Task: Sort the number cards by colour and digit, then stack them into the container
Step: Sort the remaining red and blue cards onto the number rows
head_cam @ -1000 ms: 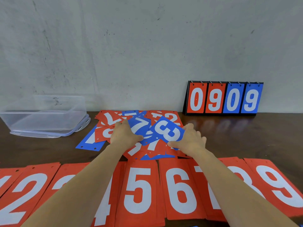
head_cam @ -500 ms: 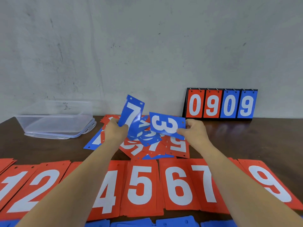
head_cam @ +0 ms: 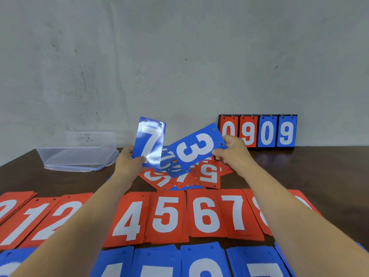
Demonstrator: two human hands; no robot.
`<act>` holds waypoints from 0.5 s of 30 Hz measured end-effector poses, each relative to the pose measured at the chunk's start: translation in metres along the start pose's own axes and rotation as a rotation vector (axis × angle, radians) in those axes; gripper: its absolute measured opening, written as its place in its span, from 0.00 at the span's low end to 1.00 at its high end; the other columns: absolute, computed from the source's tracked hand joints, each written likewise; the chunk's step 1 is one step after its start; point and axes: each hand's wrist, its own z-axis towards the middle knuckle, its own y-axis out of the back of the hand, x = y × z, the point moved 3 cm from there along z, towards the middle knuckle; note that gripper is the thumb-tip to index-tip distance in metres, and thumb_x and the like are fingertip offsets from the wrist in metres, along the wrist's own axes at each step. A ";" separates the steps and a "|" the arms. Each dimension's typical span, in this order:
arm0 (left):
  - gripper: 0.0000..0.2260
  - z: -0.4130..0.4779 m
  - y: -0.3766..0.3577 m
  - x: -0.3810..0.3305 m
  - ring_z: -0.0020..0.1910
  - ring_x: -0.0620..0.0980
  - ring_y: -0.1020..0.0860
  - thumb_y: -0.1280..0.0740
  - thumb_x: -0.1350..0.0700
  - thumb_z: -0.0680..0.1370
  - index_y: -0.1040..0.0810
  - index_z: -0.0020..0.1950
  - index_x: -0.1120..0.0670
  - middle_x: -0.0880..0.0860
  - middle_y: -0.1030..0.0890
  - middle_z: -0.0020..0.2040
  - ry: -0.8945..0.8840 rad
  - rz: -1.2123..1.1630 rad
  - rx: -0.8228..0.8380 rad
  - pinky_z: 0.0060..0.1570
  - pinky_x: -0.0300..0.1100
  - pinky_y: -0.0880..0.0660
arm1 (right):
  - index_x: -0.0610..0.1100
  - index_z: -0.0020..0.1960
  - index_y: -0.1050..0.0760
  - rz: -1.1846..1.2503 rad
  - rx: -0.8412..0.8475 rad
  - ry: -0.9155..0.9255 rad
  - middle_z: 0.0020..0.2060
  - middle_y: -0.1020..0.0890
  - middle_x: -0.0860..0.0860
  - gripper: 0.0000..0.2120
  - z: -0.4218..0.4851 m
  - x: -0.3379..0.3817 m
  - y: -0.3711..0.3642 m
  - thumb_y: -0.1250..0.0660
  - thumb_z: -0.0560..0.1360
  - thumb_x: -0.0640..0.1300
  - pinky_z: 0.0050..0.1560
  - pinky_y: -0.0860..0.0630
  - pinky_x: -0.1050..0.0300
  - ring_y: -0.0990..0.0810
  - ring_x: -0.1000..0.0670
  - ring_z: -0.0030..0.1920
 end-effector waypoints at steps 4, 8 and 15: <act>0.20 0.000 0.003 0.012 0.43 0.59 0.20 0.35 0.57 0.66 0.24 0.57 0.59 0.60 0.19 0.47 -0.029 -0.001 0.006 0.43 0.54 0.20 | 0.38 0.44 0.23 0.119 -0.001 0.017 0.34 0.20 0.47 0.03 -0.011 0.011 0.001 0.28 0.73 0.35 0.27 0.31 0.66 0.26 0.56 0.27; 0.17 -0.036 0.009 -0.006 0.44 0.56 0.19 0.33 0.62 0.70 0.25 0.58 0.61 0.64 0.20 0.53 -0.018 -0.013 0.012 0.40 0.50 0.19 | 0.38 0.44 0.23 0.205 0.011 0.011 0.33 0.20 0.49 0.05 -0.021 0.017 -0.007 0.29 0.74 0.39 0.24 0.32 0.71 0.25 0.60 0.24; 0.11 -0.068 0.016 -0.017 0.53 0.53 0.20 0.35 0.62 0.79 0.26 0.61 0.60 0.57 0.20 0.56 0.066 -0.108 0.029 0.43 0.43 0.22 | 0.39 0.45 0.24 0.262 0.123 -0.021 0.37 0.15 0.51 0.10 -0.039 0.030 -0.033 0.29 0.75 0.46 0.34 0.20 0.65 0.15 0.55 0.35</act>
